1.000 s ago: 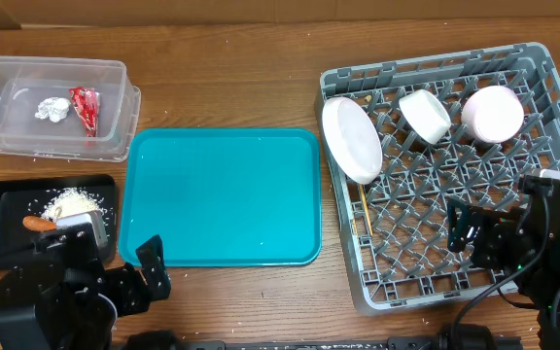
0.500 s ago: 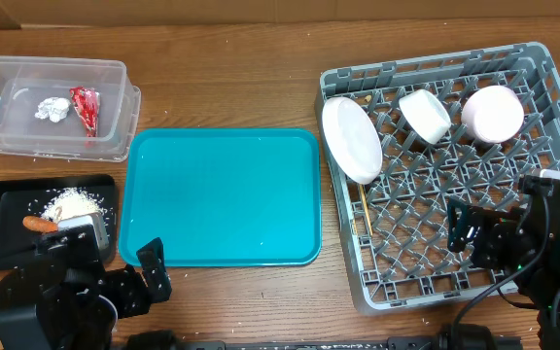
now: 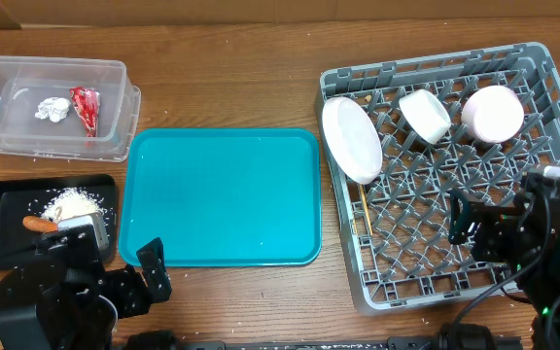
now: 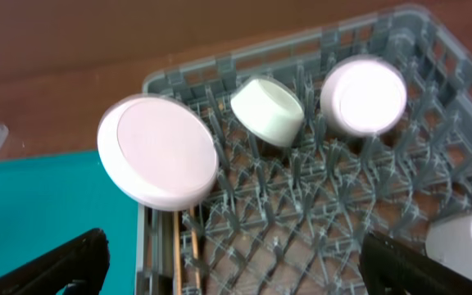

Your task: Sort waste into correct bins and load items into the dishwasher

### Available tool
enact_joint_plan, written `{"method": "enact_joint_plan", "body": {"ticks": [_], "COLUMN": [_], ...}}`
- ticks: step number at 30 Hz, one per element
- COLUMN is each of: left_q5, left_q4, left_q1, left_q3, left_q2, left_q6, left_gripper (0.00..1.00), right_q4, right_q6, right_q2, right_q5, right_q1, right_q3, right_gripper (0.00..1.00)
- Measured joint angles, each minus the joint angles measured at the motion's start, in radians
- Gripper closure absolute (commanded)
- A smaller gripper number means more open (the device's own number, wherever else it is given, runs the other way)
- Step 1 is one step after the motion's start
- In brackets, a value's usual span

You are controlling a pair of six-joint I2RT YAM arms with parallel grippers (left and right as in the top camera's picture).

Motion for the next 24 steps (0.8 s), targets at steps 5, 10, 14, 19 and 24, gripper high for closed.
{"method": "enact_joint_plan", "body": {"ticks": [5,10,14,19,24], "left_q5": [0.0,0.0,0.0,0.0,0.0], "left_q4": [0.0,0.0,0.0,0.0,0.0], "left_q1": [0.0,0.0,0.0,0.0,0.0], "left_q3": [-0.001,-0.002,-0.004,-0.004,-0.004], "left_q2": [0.0,0.0,0.0,0.0,0.0], "left_q6": [0.0,0.0,0.0,0.0,0.0], "left_gripper": [0.0,0.0,0.0,0.0,0.0], "right_q4": [0.121,0.25,0.366,0.607,0.97], "right_q6": [-0.009,-0.014,-0.016,-0.017,-0.019], "right_q2": [-0.169,-0.365,-0.542,-0.63,-0.633], "right_q5": [0.0,0.0,0.0,0.0,0.023], "right_q1": [0.022,0.054,0.064,0.064,0.063], "right_q3": [-0.16,-0.356,-0.526,-0.713,-0.895], "right_gripper": [0.0,0.0,0.0,0.0,0.0]}}
